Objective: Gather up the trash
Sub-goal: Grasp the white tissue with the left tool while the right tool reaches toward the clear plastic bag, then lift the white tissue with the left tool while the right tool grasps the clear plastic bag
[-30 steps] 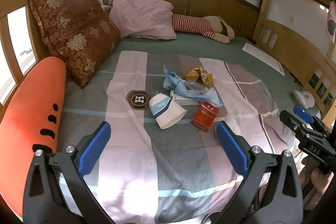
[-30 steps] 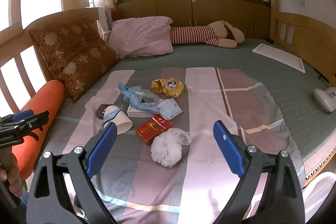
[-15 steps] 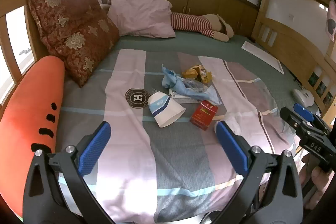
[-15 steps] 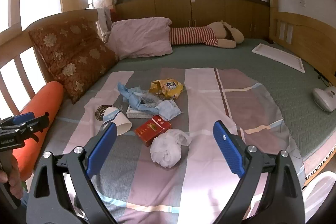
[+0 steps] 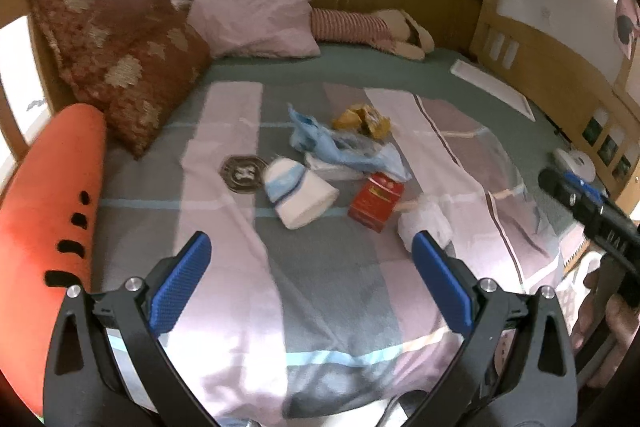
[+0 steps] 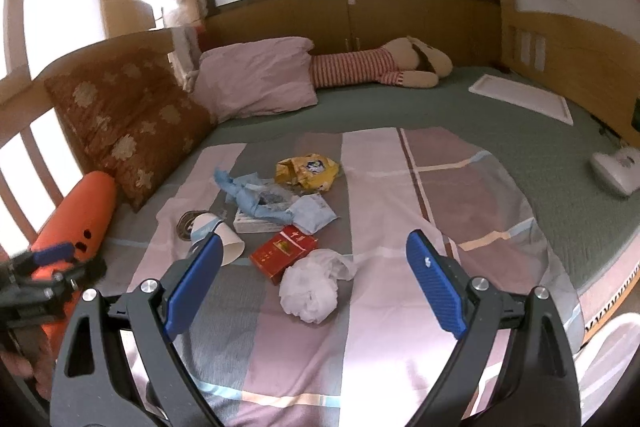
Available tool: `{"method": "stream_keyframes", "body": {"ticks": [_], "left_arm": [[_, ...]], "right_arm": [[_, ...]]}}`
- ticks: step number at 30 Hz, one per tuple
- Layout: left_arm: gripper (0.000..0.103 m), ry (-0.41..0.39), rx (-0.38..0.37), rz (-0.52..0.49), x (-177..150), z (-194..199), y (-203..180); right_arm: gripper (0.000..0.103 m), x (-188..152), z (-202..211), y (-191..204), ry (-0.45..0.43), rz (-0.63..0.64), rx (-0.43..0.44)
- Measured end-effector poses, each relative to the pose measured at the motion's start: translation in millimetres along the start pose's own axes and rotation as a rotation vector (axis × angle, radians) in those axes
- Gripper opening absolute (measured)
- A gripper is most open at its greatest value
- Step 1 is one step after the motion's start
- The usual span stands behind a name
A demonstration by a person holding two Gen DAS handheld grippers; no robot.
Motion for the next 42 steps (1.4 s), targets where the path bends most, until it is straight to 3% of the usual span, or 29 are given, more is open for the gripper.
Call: {"method": "stream_keyframes", "body": {"ticks": [5, 11, 15, 17, 18, 19, 21, 24, 28, 31, 36, 40, 41, 42], "left_arm": [[0.100, 0.093, -0.093, -0.057, 6, -39, -47], [0.100, 0.155, -0.080, -0.151, 15, -103, -113], [0.098, 0.210, -0.058, -0.164, 21, -157, -139], [0.069, 0.290, -0.075, -0.188, 16, -187, -147], [0.033, 0.338, -0.097, -0.181, 12, -197, -146], [0.030, 0.374, -0.128, -0.164, 8, -201, -143], [0.021, 0.353, -0.157, -0.155, 12, -183, -133], [0.020, 0.265, -0.147, -0.142, 40, -127, -106], [0.020, -0.003, -0.101, -0.051, 82, -13, -39], [0.021, -0.162, -0.039, 0.035, 82, 44, 8], [0.022, -0.244, 0.015, 0.109, 58, 60, 41], [0.022, -0.191, -0.005, 0.141, 59, 43, 54], [0.022, -0.181, -0.006, 0.150, 59, 40, 58], [0.023, -0.175, -0.005, 0.155, 59, 38, 61]], "right_arm": [[0.091, 4, 6, -14, -0.024, -0.067, 0.009], [0.091, 5, 4, -29, -0.026, -0.111, -0.007], [0.091, 5, 1, -38, -0.025, -0.135, -0.027], [0.091, 4, -2, -41, -0.017, -0.137, -0.031], [0.091, 5, -4, -42, -0.011, -0.136, -0.033], [0.091, 7, -8, -44, -0.004, -0.135, -0.038], [0.091, 12, -15, -46, 0.002, -0.132, -0.037], [0.091, 25, -46, -43, 0.062, -0.127, 0.015], [0.091, 37, -109, -28, 0.189, -0.134, 0.119], [0.091, 43, -155, -11, 0.263, -0.148, 0.161], [0.091, 49, -223, 6, 0.344, -0.192, 0.133], [0.090, 53, -266, 0, 0.416, -0.311, 0.204], [0.073, 54, -269, -1, 0.421, -0.318, 0.216], [0.035, 54, -270, 0, 0.438, -0.311, 0.214]]}}
Point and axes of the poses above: each gripper's, at about its wrist camera, not at the fingertips, and z roughly against the way its jaws point, y to its left, x to its top, the point moved 4 cm from there along -z, roughly the way its jaws point, and after that the axes turned 11 degrees about y, right-handed, at the moved point
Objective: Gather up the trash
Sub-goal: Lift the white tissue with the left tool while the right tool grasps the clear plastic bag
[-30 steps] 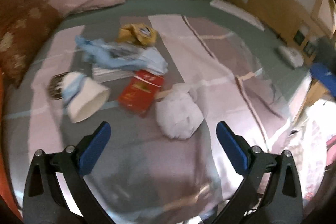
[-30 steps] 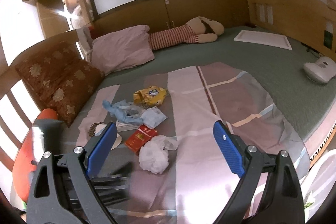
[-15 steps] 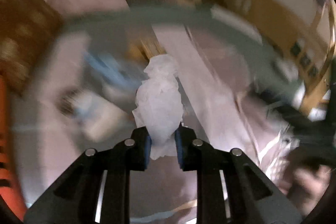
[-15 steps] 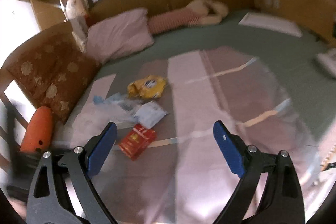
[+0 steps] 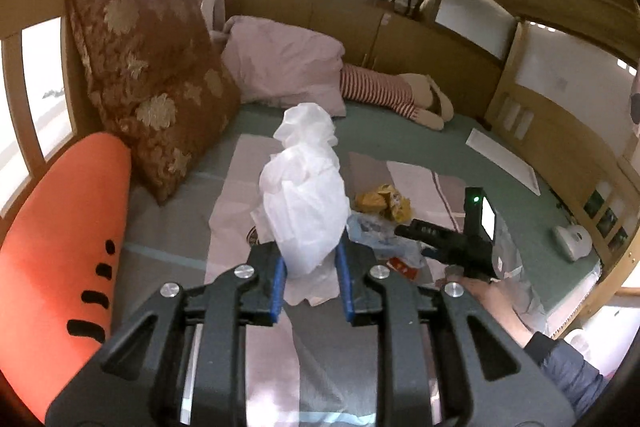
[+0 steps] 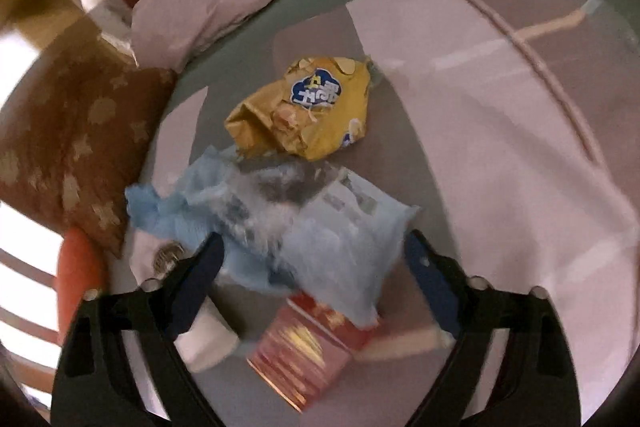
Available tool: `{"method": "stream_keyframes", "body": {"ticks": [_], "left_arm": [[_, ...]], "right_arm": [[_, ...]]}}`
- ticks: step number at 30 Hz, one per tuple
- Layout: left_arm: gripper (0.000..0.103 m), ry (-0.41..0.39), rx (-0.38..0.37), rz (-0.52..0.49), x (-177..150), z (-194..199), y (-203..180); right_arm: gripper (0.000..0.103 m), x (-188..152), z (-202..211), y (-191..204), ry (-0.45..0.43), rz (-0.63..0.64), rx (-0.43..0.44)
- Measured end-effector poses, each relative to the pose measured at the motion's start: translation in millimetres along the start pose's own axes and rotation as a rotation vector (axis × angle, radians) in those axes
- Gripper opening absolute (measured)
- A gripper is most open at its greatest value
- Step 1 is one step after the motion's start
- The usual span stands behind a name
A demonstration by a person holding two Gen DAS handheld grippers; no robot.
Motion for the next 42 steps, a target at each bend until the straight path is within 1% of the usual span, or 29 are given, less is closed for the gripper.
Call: {"method": "stream_keyframes", "body": {"ticks": [1, 2, 4, 8, 13, 15, 16, 17, 18, 19, 20, 22, 23, 24, 25, 26, 27, 29, 31, 32, 33, 34, 35, 36, 37, 38, 40, 42], "left_arm": [[0.023, 0.003, 0.001, 0.001, -1, -1, 1], [0.023, 0.003, 0.000, 0.004, -2, -2, 1], [0.025, 0.000, -0.010, 0.017, -1, -1, 4], [0.026, 0.016, -0.047, 0.045, 2, -1, 7], [0.027, 0.013, -0.066, 0.024, -2, 4, -1], [0.027, 0.012, -0.063, 0.006, -4, 2, -5], [0.027, 0.015, -0.058, 0.001, -5, 0, -6], [0.027, 0.025, -0.052, 0.001, -5, -3, -6], [0.027, 0.036, -0.054, 0.004, -7, -6, -6], [0.027, 0.044, -0.058, 0.006, -8, -8, -6], [0.027, 0.048, -0.063, 0.002, -9, -9, -7], [0.027, 0.041, -0.057, -0.009, -9, -6, -9], [0.027, 0.038, -0.058, -0.011, -9, -6, -9], [0.027, 0.037, -0.060, -0.010, -9, -5, -8], [0.027, 0.035, -0.059, -0.010, -9, -5, -8], [0.027, 0.031, -0.054, -0.013, -9, -4, -8], [0.026, 0.030, -0.049, -0.018, -9, -5, -8], [0.026, 0.034, -0.050, -0.019, -9, -7, -8], [0.026, 0.037, -0.061, -0.018, -8, -8, -9], [0.026, 0.035, -0.060, -0.023, -8, -7, -11], [0.026, 0.032, -0.058, -0.028, -8, -7, -12], [0.026, 0.032, -0.058, -0.031, -8, -7, -13], [0.026, 0.035, -0.060, -0.032, -9, -8, -14], [0.026, 0.038, -0.059, -0.032, -9, -9, -13], [0.026, 0.042, -0.059, -0.029, -9, -10, -12], [0.026, 0.046, -0.059, -0.025, -9, -11, -11], [0.026, 0.051, -0.060, -0.019, -9, -12, -9], [0.026, 0.047, -0.063, -0.020, -8, -10, -9]], "right_arm": [[0.016, -2, 4, 2, 0.011, 0.007, 0.006], [0.005, -3, 12, 4, 0.002, 0.017, 0.018], [0.003, -8, 36, 13, -0.011, 0.070, 0.042], [0.002, -24, 82, 20, -0.064, 0.127, 0.081], [0.001, -42, 114, 16, -0.096, 0.132, 0.124], [0.001, -48, 126, 20, -0.108, 0.152, 0.122], [0.001, -51, 129, 22, -0.109, 0.163, 0.106], [0.004, -54, 125, 23, -0.099, 0.167, 0.105], [0.025, -56, 117, 22, -0.079, 0.162, 0.106], [0.047, -58, 102, 20, -0.055, 0.147, 0.089], [0.081, -59, 93, 17, -0.054, 0.144, 0.068], [0.082, -56, 72, 13, -0.046, 0.166, 0.021], [0.082, -51, 63, 7, -0.034, 0.144, 0.023], [0.082, -47, 56, -4, -0.027, 0.095, 0.037], [0.082, -42, 46, -20, -0.014, 0.007, 0.075], [0.082, -39, 40, -32, 0.002, -0.053, 0.105], [0.082, -36, 30, -44, 0.025, -0.116, 0.154], [0.082, -33, 20, -51, 0.045, -0.140, 0.209], [0.082, -30, 12, -48, 0.052, -0.125, 0.288], [0.076, -29, 11, -45, 0.050, -0.113, 0.295], [0.060, -27, 10, -39, 0.050, -0.086, 0.282], [0.048, -25, 11, -37, 0.050, -0.074, 0.262], [0.042, -23, 14, -35, 0.048, -0.070, 0.253], [0.021, -22, 17, -32, 0.053, -0.068, 0.268], [0.017, -23, 25, -24, 0.060, -0.060, 0.297], [0.014, -25, 33, -17, 0.057, -0.038, 0.300], [0.012, -29, 62, 2, 0.023, 0.027, 0.306], [0.010, -38, 100, 19, -0.041, 0.087, 0.307]]}}
Point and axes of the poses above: each gripper's, at about its wrist camera, not at the fingertips, and z roughly against the way its jaws point, y to its left, x to its top, the point moved 4 cm from there along -z, roughly the way its jaws point, and after that the axes turned 11 degrees about y, right-handed, at the moved point
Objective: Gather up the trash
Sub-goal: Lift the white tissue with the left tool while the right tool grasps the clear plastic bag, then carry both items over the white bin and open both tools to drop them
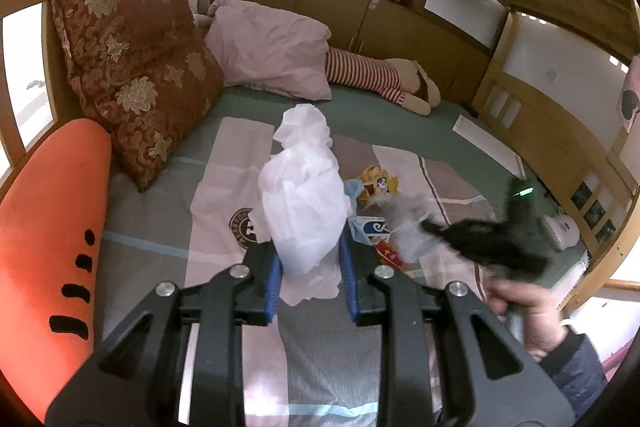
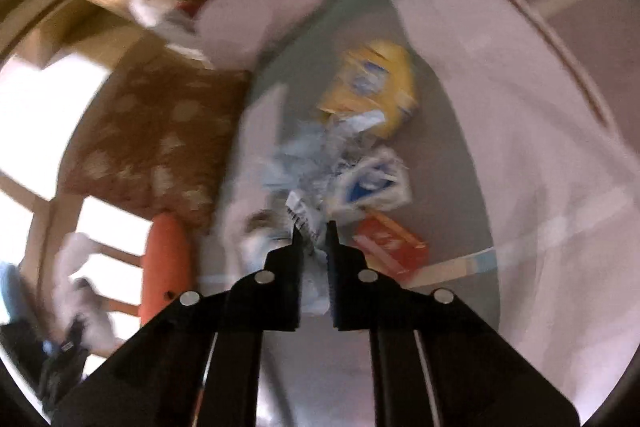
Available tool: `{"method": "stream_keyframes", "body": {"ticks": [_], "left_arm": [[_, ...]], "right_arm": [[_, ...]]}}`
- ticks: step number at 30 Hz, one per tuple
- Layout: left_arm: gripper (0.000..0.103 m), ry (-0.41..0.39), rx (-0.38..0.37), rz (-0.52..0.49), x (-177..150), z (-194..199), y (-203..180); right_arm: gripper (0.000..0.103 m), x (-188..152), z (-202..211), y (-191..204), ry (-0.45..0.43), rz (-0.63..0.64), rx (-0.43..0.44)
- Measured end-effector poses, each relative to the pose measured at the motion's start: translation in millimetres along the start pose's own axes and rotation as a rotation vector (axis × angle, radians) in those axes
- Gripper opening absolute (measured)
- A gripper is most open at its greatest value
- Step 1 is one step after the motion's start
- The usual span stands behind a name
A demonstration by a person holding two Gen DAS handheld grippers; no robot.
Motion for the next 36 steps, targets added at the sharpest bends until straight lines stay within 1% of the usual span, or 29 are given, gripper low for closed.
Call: {"method": "stream_keyframes", "body": {"ticks": [2, 3, 4, 5, 7, 9, 10, 11, 13, 16, 21, 36], "left_arm": [[0.026, -0.006, -0.001, -0.006, 0, 2, -1], [0.026, -0.007, -0.002, -0.008, -1, 3, -1], [0.026, -0.007, -0.004, -0.012, -1, 3, -2], [0.026, -0.007, -0.005, -0.018, -2, 3, -4], [0.026, -0.004, -0.002, -0.032, -4, 3, -7], [0.026, 0.008, -0.008, -0.039, -6, 1, -10], [0.026, 0.014, -0.011, -0.043, -6, -1, -11], [0.026, 0.022, -0.014, -0.046, -7, -2, -13], [0.026, 0.026, -0.013, -0.055, -9, -4, -17], [0.026, 0.035, -0.002, -0.071, -12, -8, -22], [0.026, 0.050, 0.007, -0.090, -17, -12, -26], [0.026, 0.056, 0.012, -0.104, -19, -13, -30]], "right_arm": [[0.010, -11, 36, 30, -0.053, 0.056, 0.031], [0.010, -16, 50, 44, -0.082, 0.096, 0.023], [0.010, -27, 69, 62, -0.138, 0.176, -0.050], [0.010, -38, 82, 70, -0.176, 0.229, -0.111], [0.010, -61, 93, 86, -0.225, 0.314, -0.206], [0.010, -79, 93, 87, -0.232, 0.335, -0.244], [0.010, -89, 89, 86, -0.228, 0.350, -0.279], [0.010, -94, 83, 86, -0.220, 0.365, -0.309], [0.010, -99, 71, 84, -0.186, 0.392, -0.332], [0.010, -99, 64, 84, -0.170, 0.406, -0.337], [0.010, -100, 67, 83, -0.182, 0.400, -0.337], [0.010, -100, 64, 81, -0.172, 0.394, -0.333]]}}
Point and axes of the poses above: each gripper's, at about its wrist camera, not at the fingertips, and z roughly against the way its jaws point, y to its left, x to its top, the point moved 4 cm from there along -z, roughly the way its jaws point, and after that the axes turned 11 degrees about y, right-handed, at the moved point
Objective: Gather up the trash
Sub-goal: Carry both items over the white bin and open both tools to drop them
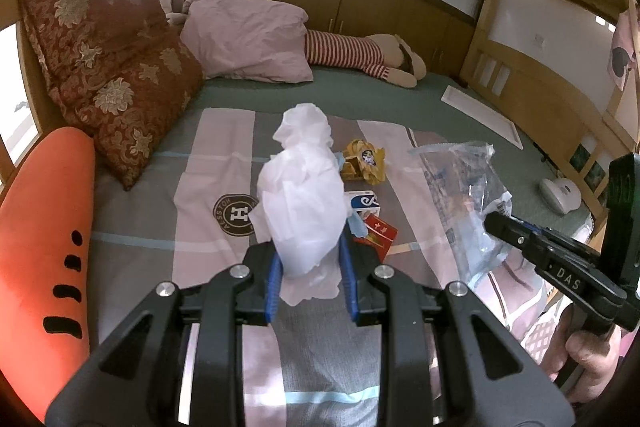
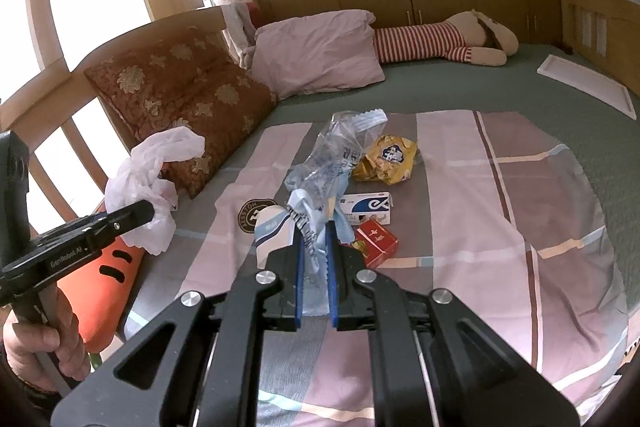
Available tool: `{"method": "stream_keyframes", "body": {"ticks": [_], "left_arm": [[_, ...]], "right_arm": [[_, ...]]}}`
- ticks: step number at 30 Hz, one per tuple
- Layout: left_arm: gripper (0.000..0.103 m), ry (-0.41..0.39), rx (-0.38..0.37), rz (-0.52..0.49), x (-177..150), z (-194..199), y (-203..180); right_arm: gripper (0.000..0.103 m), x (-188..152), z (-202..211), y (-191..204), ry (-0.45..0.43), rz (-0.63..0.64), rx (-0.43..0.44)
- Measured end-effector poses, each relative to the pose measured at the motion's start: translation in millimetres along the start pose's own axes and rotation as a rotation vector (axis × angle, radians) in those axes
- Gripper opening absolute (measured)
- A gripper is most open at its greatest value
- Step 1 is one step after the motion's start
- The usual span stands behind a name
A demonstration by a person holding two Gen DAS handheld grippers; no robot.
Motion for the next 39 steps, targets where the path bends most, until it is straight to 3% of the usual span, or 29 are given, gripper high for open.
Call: {"method": "stream_keyframes", "body": {"ticks": [9, 13, 15, 20, 24, 26, 30, 31, 32, 33, 34, 35, 36, 37, 39], "left_arm": [[0.026, 0.011, -0.019, -0.028, -3, -8, -12], [0.026, 0.029, -0.081, -0.083, -10, -16, -39], [0.026, 0.053, -0.150, -0.123, -16, -19, -64], [0.026, 0.145, -0.360, -0.275, -42, -14, -165], [0.026, 0.257, -0.531, -0.445, -81, -8, -281], [0.026, 0.324, -0.607, -0.503, -102, -10, -336], [0.027, 0.512, -0.675, -0.600, -152, -32, -425], [0.034, 0.551, -0.685, -0.620, -162, -37, -437], [0.040, 0.603, -0.659, -0.660, -177, -48, -453], [0.062, 0.630, -0.624, -0.680, -184, -55, -458], [0.073, 0.668, -0.579, -0.690, -188, -63, -461], [0.074, 0.691, -0.562, -0.665, -184, -68, -459], [0.076, 0.683, -0.572, -0.620, -175, -69, -450], [0.082, 0.666, -0.579, -0.586, -164, -67, -440], [0.085, 0.581, -0.557, -0.528, -131, -60, -407]], "right_arm": [[0.010, 2, 11, -2, -0.037, -0.013, -0.014], [0.010, -13, 50, -18, -0.097, -0.064, -0.015], [0.010, -28, 75, -33, -0.120, -0.106, -0.006], [0.010, -100, 168, -93, -0.172, -0.194, -0.156], [0.010, -162, 233, -156, -0.169, -0.327, -0.324], [0.011, -185, 254, -179, -0.172, -0.392, -0.369], [0.014, -226, 281, -218, -0.156, -0.525, -0.402], [0.014, -233, 283, -224, -0.145, -0.545, -0.409], [0.020, -238, 283, -229, -0.125, -0.558, -0.414], [0.036, -241, 281, -234, -0.099, -0.571, -0.420], [0.046, -242, 279, -238, -0.080, -0.594, -0.428], [0.065, -244, 280, -240, -0.081, -0.608, -0.435], [0.073, -243, 282, -239, -0.088, -0.618, -0.438], [0.073, -239, 284, -236, -0.107, -0.613, -0.427], [0.073, -228, 283, -229, -0.133, -0.588, -0.415]]}}
Point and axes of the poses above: each gripper's, at about its wrist camera, not at the fingertips, and z roughly against the way its jaws point, y to its left, x to its top, the point moved 4 cm from there along -z, roughly the way its jaws point, and after that the axes turned 11 degrees about y, right-handed, at the moved point
